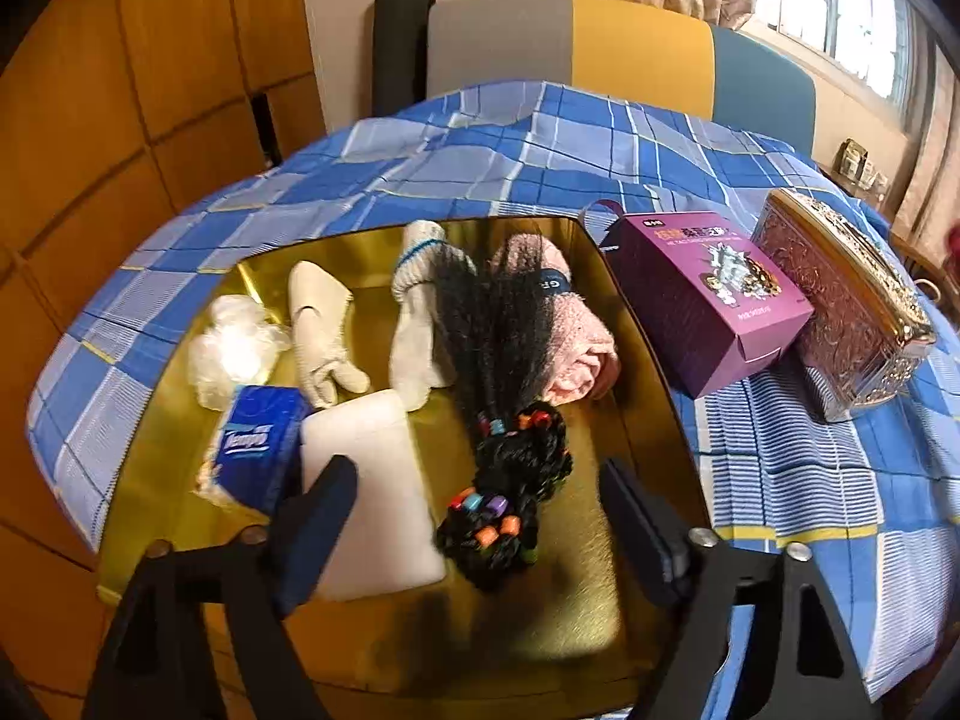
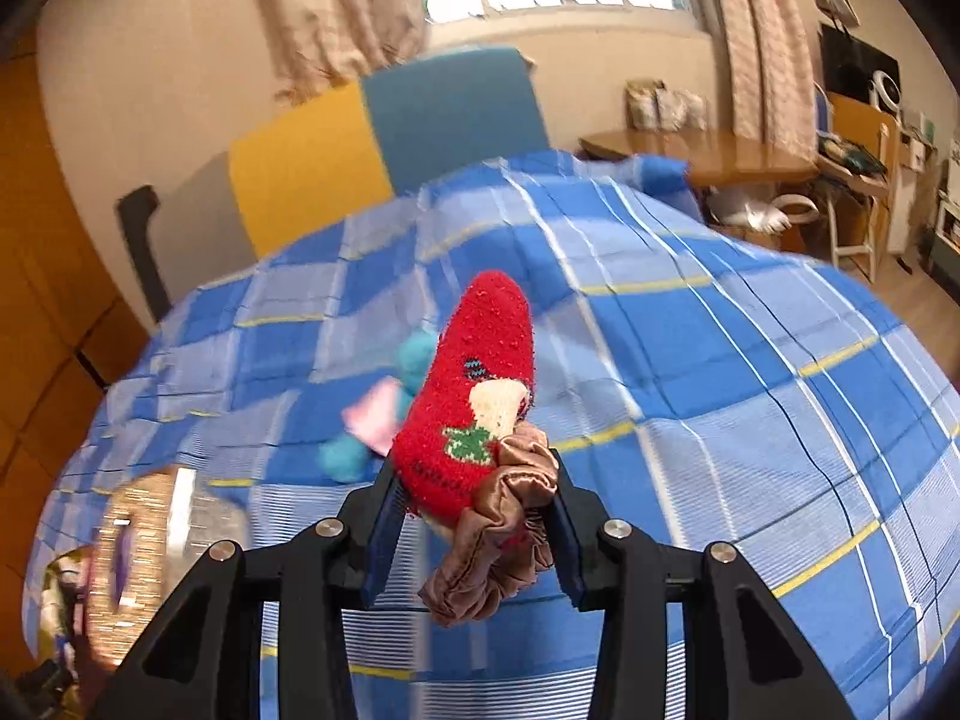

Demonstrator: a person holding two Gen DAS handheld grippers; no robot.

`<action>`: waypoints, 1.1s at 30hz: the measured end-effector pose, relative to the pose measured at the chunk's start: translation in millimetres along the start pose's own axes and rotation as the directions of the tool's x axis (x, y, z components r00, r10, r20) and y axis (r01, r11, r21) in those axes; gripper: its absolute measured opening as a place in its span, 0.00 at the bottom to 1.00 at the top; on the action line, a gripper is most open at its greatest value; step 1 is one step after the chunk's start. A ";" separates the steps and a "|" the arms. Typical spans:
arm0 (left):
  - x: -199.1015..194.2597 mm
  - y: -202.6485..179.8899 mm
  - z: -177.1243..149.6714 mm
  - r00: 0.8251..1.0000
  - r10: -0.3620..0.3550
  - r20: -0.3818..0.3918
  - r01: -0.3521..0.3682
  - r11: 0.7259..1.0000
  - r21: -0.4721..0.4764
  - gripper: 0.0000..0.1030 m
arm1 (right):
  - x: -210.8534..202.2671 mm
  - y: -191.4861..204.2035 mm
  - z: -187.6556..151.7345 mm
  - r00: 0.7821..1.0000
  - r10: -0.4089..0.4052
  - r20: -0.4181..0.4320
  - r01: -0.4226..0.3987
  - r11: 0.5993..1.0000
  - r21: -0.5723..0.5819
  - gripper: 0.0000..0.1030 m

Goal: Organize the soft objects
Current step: 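Carry the black-haired doll to the gold tray and release it with the left gripper, then lower the red sock and scrunchie into the gold tray, open the right gripper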

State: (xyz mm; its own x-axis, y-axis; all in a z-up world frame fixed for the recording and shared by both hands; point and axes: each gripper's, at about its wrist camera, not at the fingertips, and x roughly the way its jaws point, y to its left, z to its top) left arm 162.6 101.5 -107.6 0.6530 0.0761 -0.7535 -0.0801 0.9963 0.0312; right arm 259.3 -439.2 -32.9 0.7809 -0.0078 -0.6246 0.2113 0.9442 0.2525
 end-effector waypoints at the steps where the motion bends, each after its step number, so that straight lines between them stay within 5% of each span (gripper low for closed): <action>1: -1.8 1.1 -1.1 1.000 -0.005 0.007 0.005 1.000 -0.005 0.83 | -9.2 14.3 3.4 1.000 0.024 0.017 -0.024 0.999 -0.023 0.42; 9: -18.2 17.4 -12.6 0.999 -0.031 0.033 0.033 0.999 -0.043 0.83 | -57.0 130.3 9.8 0.972 0.229 0.052 -0.215 0.956 -0.199 0.41; 16: -32.5 32.1 -23.5 0.998 -0.013 0.065 0.014 1.000 -0.012 0.84 | -59.2 243.3 -31.4 0.919 0.383 -0.094 -0.392 0.864 -0.317 0.41; 25: -37.5 60.2 -33.5 0.997 0.010 0.081 -0.005 0.998 -0.055 0.84 | -49.2 353.3 -105.3 0.838 0.466 -0.284 -0.545 0.745 -0.384 0.41; 33: -36.2 90.2 -38.9 0.996 0.046 0.071 -0.036 0.989 -0.145 0.85 | -31.5 415.9 -149.8 0.797 0.457 -0.395 -0.598 0.690 -0.408 0.41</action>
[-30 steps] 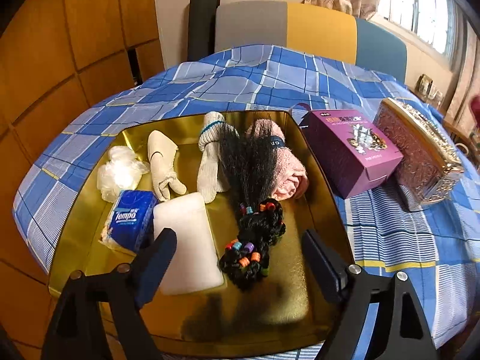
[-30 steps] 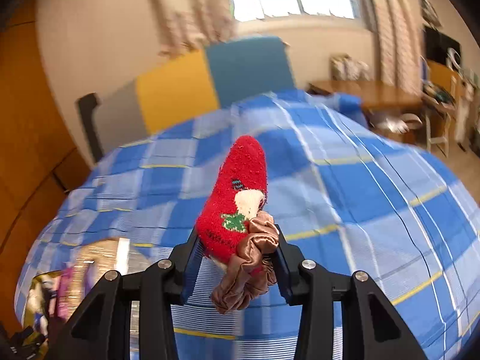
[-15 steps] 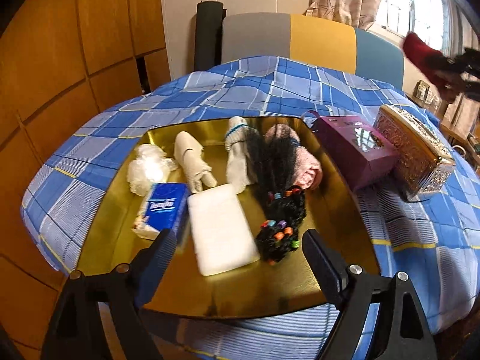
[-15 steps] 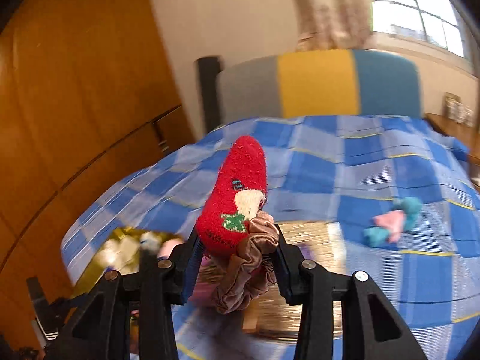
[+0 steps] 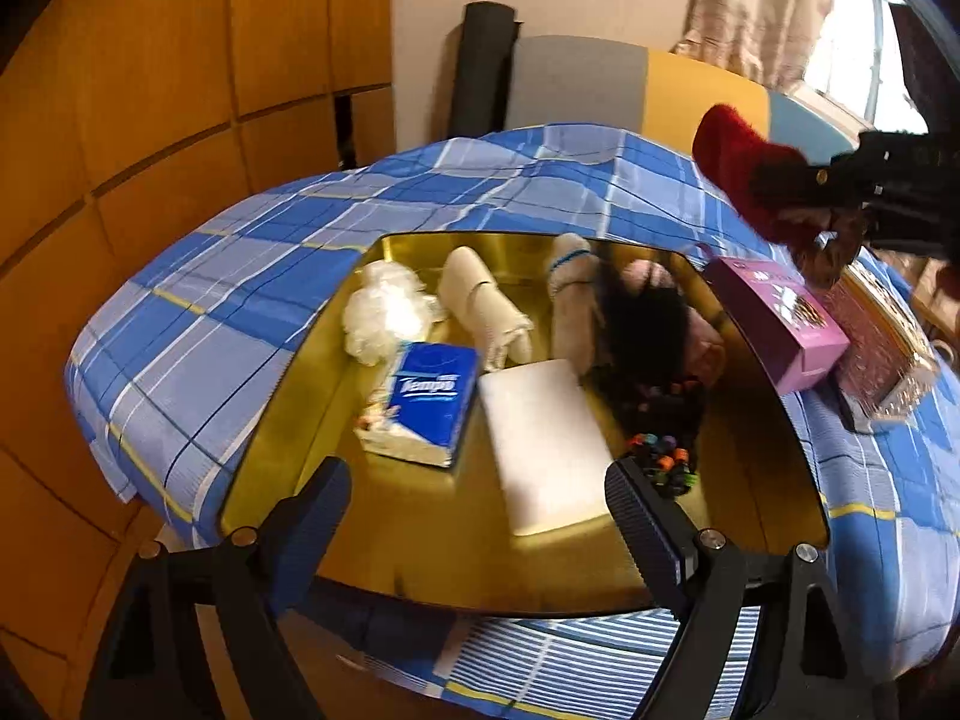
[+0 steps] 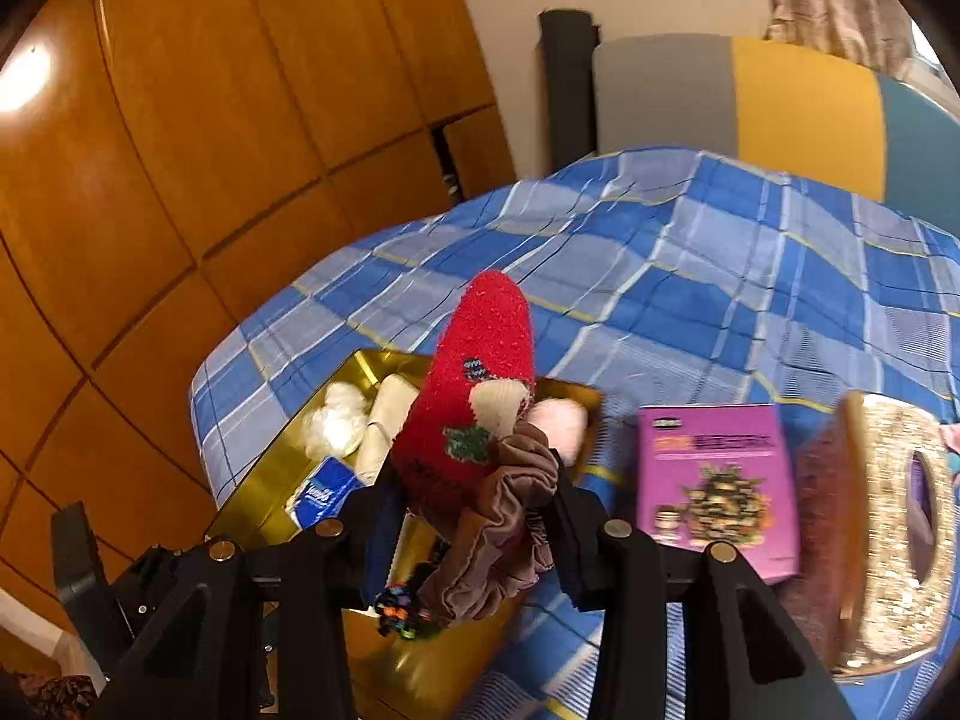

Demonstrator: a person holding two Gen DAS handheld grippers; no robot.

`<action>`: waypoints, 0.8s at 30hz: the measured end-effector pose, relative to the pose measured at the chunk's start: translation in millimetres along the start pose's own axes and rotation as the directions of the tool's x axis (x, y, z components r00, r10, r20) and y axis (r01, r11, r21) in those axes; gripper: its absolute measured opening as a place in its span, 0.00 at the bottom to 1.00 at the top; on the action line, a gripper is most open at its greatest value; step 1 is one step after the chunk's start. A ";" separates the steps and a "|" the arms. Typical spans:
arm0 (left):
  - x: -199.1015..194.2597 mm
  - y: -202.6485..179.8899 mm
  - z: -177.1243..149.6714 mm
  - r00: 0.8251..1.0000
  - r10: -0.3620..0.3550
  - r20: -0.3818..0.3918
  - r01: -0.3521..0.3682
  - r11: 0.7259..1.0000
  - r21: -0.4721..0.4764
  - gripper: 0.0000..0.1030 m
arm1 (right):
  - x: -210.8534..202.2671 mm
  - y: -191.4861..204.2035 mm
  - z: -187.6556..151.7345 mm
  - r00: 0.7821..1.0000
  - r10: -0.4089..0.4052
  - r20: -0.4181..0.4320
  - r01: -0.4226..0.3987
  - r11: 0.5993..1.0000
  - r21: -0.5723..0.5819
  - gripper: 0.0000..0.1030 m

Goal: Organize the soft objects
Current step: 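Lower the red sock and scrunchie into the gold tray, open the right gripper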

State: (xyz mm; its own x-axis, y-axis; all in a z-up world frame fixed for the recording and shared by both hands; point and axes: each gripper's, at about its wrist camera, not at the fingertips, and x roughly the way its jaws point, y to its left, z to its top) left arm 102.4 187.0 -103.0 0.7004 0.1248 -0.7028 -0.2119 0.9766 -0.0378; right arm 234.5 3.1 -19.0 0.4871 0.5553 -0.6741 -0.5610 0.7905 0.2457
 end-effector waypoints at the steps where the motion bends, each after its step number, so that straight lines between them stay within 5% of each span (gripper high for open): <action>1: 0.5 3.0 0.6 1.000 0.000 -0.003 0.000 1.000 -0.011 0.85 | 8.1 6.5 -0.1 1.000 0.004 -0.012 -0.005 1.000 -0.005 0.41; 12: -7.9 21.0 7.3 0.999 0.030 0.027 -0.028 0.998 -0.061 0.86 | 82.0 49.2 3.8 0.990 0.009 -0.144 -0.017 0.998 -0.057 0.41; 24: -6.9 23.3 8.8 0.999 0.046 0.029 -0.043 0.996 -0.073 0.87 | 168.4 59.2 4.3 0.953 -0.054 -0.298 0.034 0.997 -0.074 0.48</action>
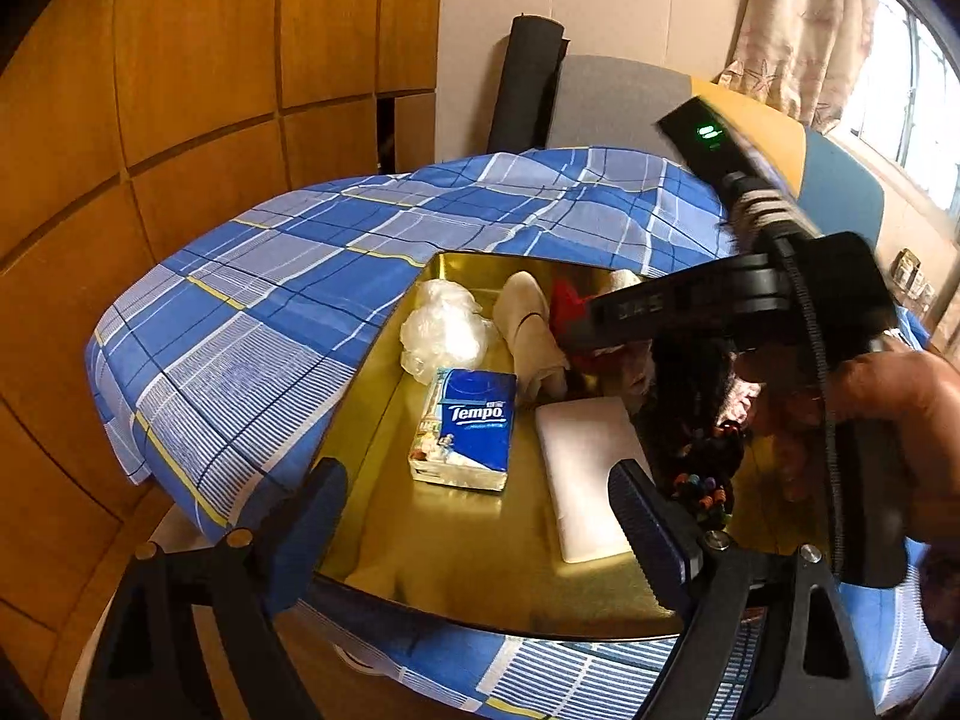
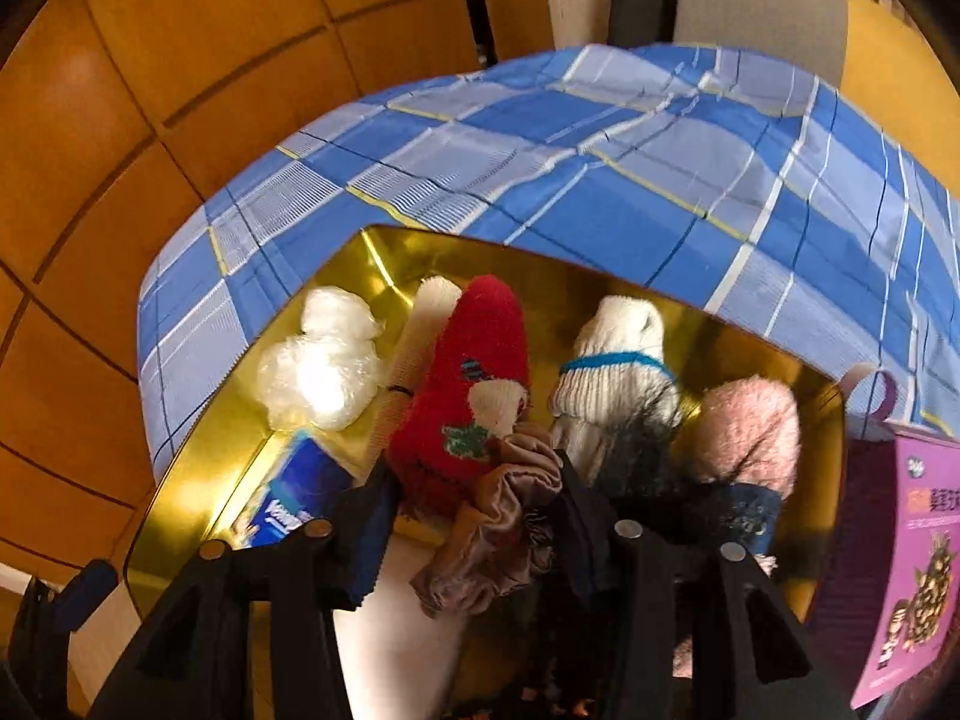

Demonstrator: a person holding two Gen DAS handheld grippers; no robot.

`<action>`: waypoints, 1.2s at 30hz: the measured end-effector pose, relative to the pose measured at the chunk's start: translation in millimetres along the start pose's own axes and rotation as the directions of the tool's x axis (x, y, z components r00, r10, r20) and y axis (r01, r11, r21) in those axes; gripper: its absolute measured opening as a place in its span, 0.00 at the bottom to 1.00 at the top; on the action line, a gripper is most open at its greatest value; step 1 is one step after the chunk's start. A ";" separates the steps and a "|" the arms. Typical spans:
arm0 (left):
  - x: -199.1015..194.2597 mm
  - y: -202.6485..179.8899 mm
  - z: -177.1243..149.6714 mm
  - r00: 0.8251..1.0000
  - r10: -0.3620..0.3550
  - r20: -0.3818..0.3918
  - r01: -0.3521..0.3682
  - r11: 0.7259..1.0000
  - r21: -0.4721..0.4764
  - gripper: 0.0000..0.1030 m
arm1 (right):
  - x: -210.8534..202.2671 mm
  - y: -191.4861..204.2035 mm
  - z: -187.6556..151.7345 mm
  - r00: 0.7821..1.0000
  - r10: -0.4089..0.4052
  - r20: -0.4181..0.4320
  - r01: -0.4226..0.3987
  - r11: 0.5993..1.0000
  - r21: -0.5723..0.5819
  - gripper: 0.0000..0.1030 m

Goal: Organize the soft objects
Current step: 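Lower the red sock and scrunchie into the gold tray, open the right gripper, then grasp the teal teddy bear with the right gripper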

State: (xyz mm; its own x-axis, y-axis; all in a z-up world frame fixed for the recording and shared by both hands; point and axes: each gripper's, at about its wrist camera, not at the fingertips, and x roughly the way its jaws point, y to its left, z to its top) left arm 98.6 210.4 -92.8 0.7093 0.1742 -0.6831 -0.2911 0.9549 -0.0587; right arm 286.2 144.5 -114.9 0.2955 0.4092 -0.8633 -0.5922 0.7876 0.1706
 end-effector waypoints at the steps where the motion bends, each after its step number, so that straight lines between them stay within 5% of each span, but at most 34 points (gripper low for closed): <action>1: 0.5 0.6 -0.1 1.000 -0.002 -0.002 0.002 1.000 -0.003 0.87 | -2.1 -1.0 -0.3 1.000 -0.007 -0.002 0.007 1.000 0.011 0.49; 10: -1.5 -13.9 -4.6 1.000 -0.023 0.013 0.022 0.999 0.039 0.87 | -72.6 -15.5 -17.7 0.985 0.058 0.162 -0.062 0.998 0.021 0.55; 18: -18.7 -40.4 -9.1 0.992 -0.091 0.082 0.083 0.991 0.101 0.90 | -145.6 -50.3 -57.0 0.948 0.084 0.308 -0.102 0.994 0.045 0.55; 27: -16.9 -98.2 -19.4 0.981 -0.192 0.016 0.187 0.966 0.178 0.90 | -214.2 -125.5 -112.1 0.925 -0.062 0.375 -0.006 0.984 0.176 0.55; 36: -32.7 -145.8 -7.4 0.962 -0.273 0.005 0.262 0.930 0.257 0.90 | -261.7 -212.9 -165.1 0.880 -0.266 0.394 0.104 0.916 0.387 0.55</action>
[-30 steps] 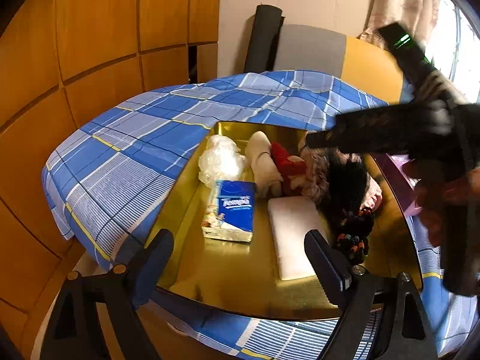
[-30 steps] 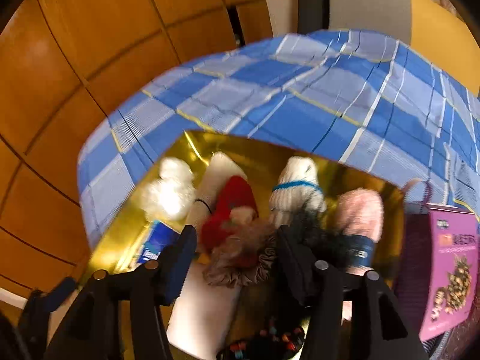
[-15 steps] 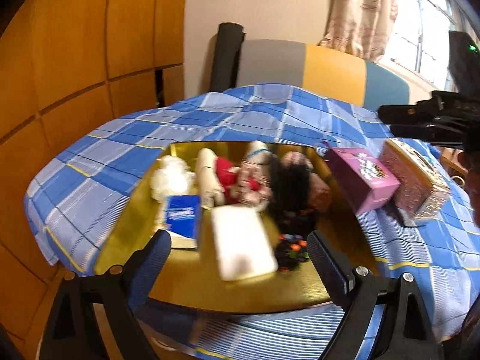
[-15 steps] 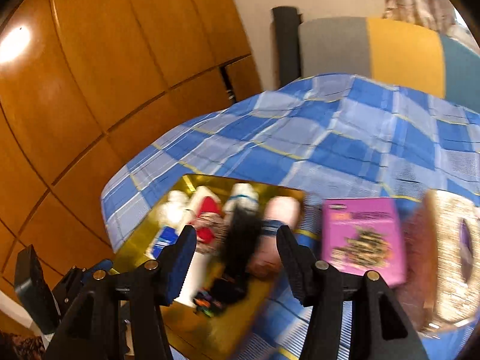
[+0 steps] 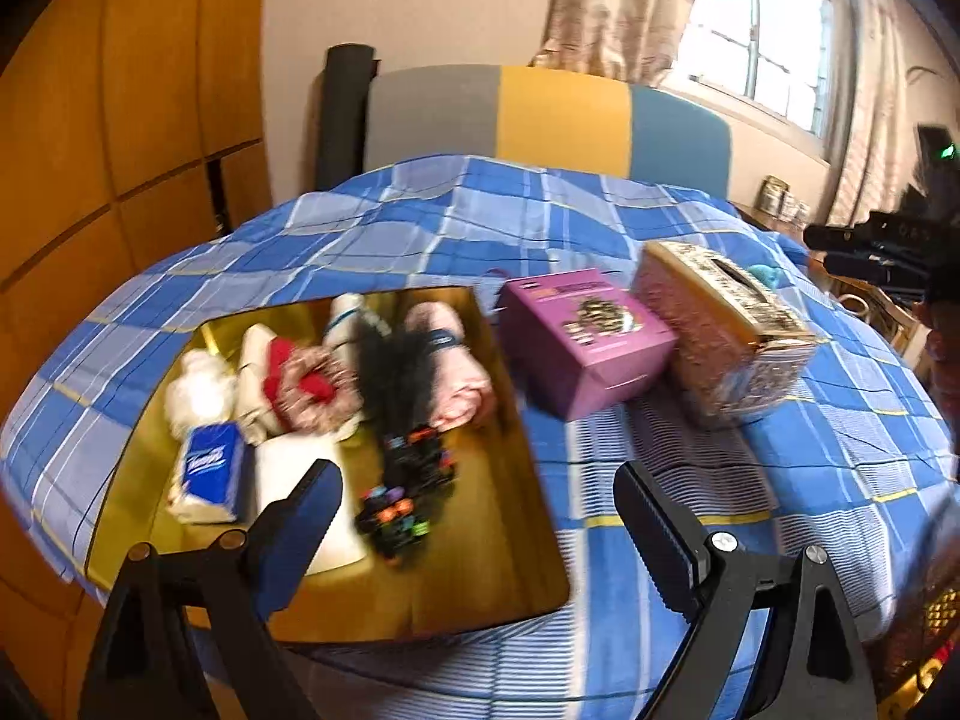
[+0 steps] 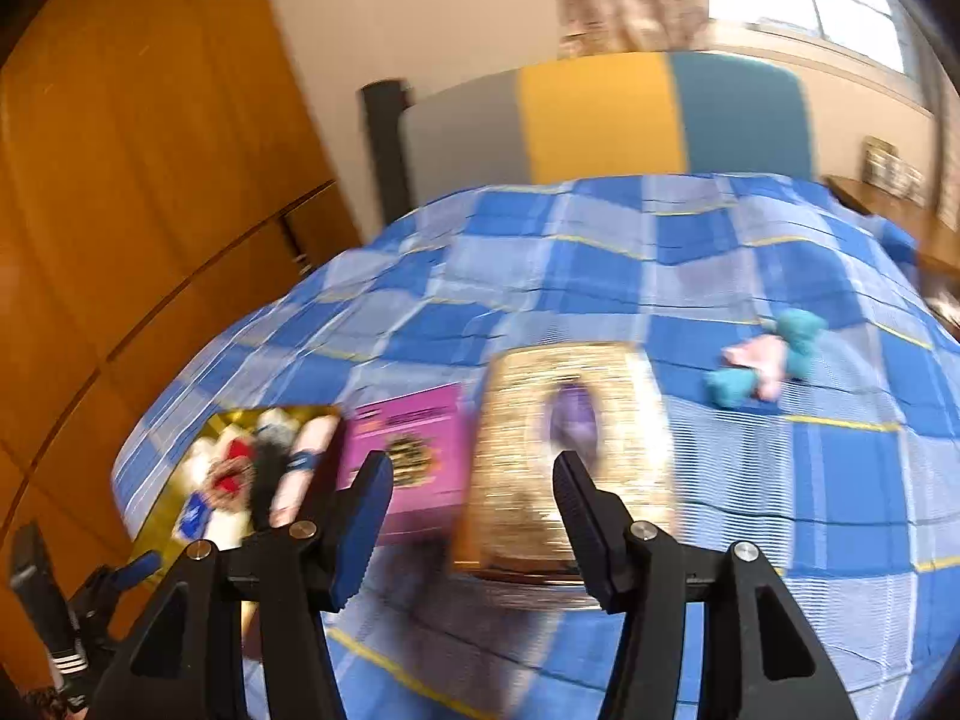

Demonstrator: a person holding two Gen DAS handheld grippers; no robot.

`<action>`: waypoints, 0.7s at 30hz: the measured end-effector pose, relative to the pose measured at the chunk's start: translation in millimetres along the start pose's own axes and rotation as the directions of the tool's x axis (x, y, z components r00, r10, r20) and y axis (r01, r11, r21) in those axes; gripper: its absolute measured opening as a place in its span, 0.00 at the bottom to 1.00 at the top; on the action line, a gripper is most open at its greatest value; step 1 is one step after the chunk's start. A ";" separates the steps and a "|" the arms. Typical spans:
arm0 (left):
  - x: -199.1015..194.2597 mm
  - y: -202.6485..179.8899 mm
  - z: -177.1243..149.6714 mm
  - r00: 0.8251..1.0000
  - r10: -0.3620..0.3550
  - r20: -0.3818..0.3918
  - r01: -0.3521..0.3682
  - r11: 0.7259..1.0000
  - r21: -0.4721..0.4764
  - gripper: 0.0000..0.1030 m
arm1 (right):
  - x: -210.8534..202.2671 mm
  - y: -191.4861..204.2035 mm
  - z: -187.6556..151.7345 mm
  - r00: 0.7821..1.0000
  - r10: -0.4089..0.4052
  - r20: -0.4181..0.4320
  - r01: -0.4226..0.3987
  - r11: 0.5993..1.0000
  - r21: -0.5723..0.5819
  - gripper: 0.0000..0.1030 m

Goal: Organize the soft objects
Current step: 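Grasp the teal teddy bear with the right gripper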

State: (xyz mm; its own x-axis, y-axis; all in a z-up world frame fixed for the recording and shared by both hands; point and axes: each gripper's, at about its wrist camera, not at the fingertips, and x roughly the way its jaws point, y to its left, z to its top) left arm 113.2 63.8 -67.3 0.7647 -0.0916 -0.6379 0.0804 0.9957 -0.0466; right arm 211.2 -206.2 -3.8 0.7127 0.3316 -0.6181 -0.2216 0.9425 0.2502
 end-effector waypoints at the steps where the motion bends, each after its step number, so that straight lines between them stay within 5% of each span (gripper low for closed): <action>1: -0.1 -4.5 2.1 1.000 -0.007 0.000 0.007 1.000 0.005 0.90 | -4.8 -19.3 0.3 0.999 -0.034 0.012 0.033 0.999 0.031 0.55; 7: 6.3 -41.1 15.9 0.997 -0.075 -0.033 0.076 0.996 0.047 0.90 | -10.7 -114.2 -7.3 0.980 -0.199 -0.007 0.197 0.963 0.182 0.55; 13: 18.0 -85.0 33.7 0.987 -0.148 -0.055 0.153 0.985 0.083 0.90 | 17.4 -193.7 -18.6 0.944 -0.283 -0.170 0.320 0.911 0.261 0.55; 21: 33.7 -126.8 42.0 0.987 -0.155 -0.043 0.159 0.980 0.122 0.90 | 54.3 -249.1 -0.1 0.955 -0.234 -0.182 0.285 0.895 0.343 0.59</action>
State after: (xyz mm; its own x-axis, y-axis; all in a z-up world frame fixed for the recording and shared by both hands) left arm 155.6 -66.3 -50.6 0.7145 -0.2443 -0.6556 0.2785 0.9589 -0.0538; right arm 305.1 -423.0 -99.7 0.6117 0.1037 -0.7843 0.2330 0.9238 0.3039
